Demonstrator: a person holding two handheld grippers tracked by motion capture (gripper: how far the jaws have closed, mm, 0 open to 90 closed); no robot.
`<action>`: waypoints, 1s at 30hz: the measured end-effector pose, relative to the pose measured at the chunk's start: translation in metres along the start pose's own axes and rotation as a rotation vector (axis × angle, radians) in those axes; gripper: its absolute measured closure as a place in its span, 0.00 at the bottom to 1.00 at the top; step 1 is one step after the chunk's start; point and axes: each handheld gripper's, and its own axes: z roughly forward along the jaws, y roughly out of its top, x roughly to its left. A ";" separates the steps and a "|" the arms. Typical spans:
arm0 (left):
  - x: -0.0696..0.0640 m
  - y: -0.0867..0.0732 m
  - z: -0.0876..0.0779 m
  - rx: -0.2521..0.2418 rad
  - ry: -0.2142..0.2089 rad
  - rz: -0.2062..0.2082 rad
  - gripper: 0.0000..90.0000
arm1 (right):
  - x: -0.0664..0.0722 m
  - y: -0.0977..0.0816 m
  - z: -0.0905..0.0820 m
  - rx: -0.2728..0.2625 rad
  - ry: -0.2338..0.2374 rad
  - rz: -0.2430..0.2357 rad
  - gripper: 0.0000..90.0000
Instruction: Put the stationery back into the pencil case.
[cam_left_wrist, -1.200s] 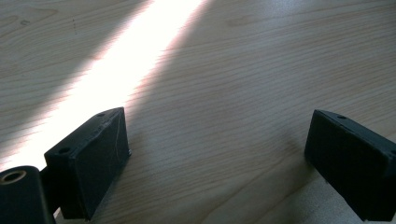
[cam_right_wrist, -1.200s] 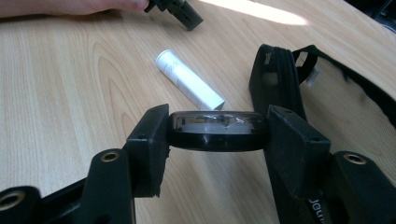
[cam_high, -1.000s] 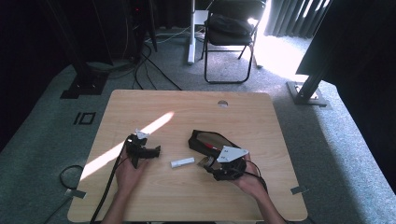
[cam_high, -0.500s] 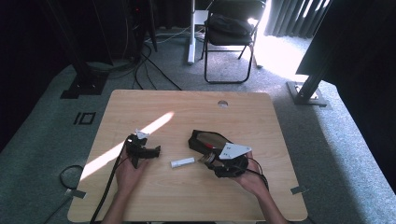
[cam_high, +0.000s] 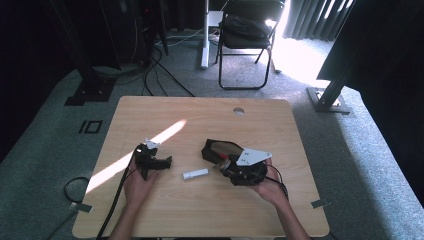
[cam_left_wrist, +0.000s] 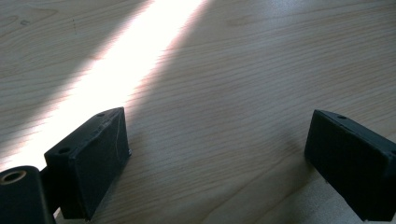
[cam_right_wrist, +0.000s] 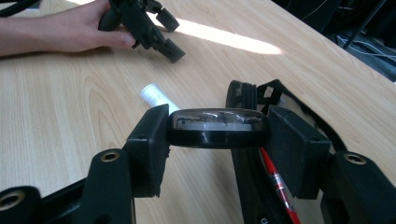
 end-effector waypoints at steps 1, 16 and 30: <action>0.000 0.000 0.000 0.000 0.000 0.000 0.07 | -0.001 0.001 0.000 -0.002 -0.002 0.001 0.46; 0.000 0.000 0.000 0.000 0.000 0.000 0.07 | -0.008 0.009 -0.006 -0.022 -0.015 0.005 0.46; 0.000 0.000 0.000 0.000 0.000 0.000 0.07 | -0.018 0.018 -0.014 -0.043 -0.031 0.016 0.46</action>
